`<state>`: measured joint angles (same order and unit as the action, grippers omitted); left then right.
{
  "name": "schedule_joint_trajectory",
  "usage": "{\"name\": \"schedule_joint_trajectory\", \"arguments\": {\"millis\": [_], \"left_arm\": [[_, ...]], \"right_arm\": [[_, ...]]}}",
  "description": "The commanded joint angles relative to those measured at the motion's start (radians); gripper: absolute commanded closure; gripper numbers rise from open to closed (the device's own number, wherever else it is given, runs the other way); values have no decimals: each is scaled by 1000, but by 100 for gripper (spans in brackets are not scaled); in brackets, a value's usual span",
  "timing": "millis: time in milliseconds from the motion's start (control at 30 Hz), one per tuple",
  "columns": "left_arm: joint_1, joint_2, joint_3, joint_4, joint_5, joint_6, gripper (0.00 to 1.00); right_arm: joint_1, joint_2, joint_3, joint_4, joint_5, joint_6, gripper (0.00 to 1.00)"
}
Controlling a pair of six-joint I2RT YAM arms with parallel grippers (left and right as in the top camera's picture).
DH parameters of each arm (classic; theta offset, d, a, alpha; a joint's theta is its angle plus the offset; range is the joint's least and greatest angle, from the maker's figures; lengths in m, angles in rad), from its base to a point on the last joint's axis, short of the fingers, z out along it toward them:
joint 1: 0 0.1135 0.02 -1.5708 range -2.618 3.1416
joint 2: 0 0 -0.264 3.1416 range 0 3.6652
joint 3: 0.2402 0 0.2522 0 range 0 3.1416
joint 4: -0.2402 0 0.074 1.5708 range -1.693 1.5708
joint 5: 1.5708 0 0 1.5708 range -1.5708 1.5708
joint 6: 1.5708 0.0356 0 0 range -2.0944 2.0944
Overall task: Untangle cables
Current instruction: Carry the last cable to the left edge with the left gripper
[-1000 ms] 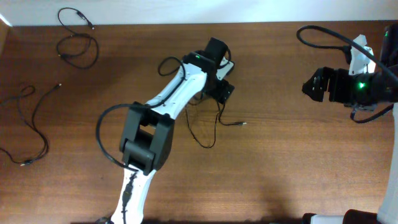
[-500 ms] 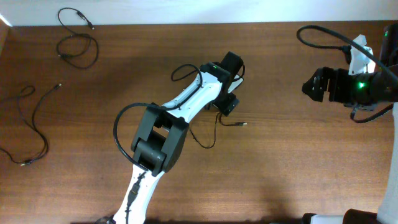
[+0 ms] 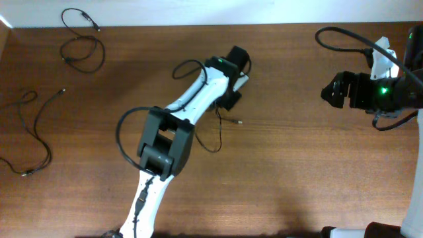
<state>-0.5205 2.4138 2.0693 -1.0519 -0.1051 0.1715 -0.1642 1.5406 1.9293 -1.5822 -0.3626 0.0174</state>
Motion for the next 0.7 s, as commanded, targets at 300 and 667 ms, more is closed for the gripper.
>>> {"name": "schedule_joint_trajectory", "arguments": {"millis": [300,667], "left_arm": [[433,-235,605,-317,-16,2,100],[810,-280,360,-291,-51,-10,100]], "right_arm": [[-6,3,-1,-1,9,-10,1],[-6,3,-1,-1,9,-10,1]]}}
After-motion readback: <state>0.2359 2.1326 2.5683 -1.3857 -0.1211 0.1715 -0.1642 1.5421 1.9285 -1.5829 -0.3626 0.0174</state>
